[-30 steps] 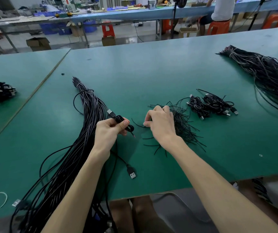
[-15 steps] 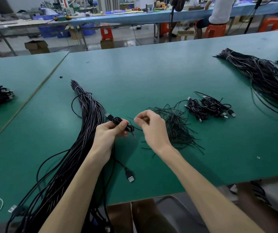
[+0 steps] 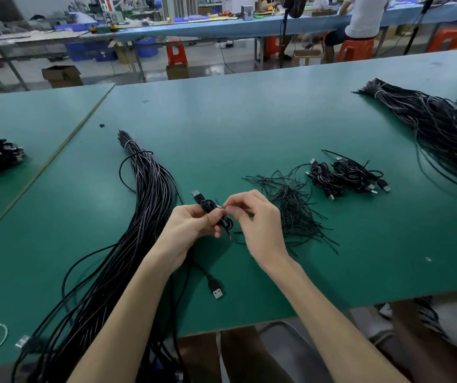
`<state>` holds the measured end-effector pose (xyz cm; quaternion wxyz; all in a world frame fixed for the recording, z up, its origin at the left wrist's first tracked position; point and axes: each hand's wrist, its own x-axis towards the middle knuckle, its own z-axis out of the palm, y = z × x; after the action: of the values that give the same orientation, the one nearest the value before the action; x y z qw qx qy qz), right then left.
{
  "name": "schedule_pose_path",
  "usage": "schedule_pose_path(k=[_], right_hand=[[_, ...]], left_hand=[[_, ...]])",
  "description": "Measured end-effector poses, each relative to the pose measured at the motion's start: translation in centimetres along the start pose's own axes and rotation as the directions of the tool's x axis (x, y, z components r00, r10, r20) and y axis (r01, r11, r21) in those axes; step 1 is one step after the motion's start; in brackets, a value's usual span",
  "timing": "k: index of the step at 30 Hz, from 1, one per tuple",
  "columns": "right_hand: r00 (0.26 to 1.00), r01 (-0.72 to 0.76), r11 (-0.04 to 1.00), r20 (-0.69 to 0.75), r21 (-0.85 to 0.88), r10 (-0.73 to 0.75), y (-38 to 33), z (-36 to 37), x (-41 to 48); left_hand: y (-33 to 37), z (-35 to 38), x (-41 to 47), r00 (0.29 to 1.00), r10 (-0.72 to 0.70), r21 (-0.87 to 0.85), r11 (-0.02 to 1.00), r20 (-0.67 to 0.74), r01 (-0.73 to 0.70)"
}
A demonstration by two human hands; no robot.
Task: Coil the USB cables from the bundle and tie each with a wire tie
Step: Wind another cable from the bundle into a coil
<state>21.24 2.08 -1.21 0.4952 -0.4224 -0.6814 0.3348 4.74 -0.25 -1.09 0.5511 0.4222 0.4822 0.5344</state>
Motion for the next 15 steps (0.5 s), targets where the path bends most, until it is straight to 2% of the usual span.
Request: schedule_pose_path(k=[3,9,15], right_hand=[[0.991,0.131,0.986,0.012,-0.101,-0.131,-0.13,0.27,-0.33],[0.956,0.285,0.926,0.000,-0.247,-0.294,-0.51,0.30,-0.75],[0.960,0.275,0.938,0.010,-0.211,-0.279,-0.65,0.28,-0.93]], left_hand=[[-0.22,0.12,-0.08,1.000,0.017,0.017,1.000,-0.004,-0.016],[-0.36,-0.16,-0.20,0.997,0.026,0.060,0.998,0.073,-0.031],[-0.54,-0.14,-0.21,0.993,0.016,0.066,0.998,0.115,-0.023]])
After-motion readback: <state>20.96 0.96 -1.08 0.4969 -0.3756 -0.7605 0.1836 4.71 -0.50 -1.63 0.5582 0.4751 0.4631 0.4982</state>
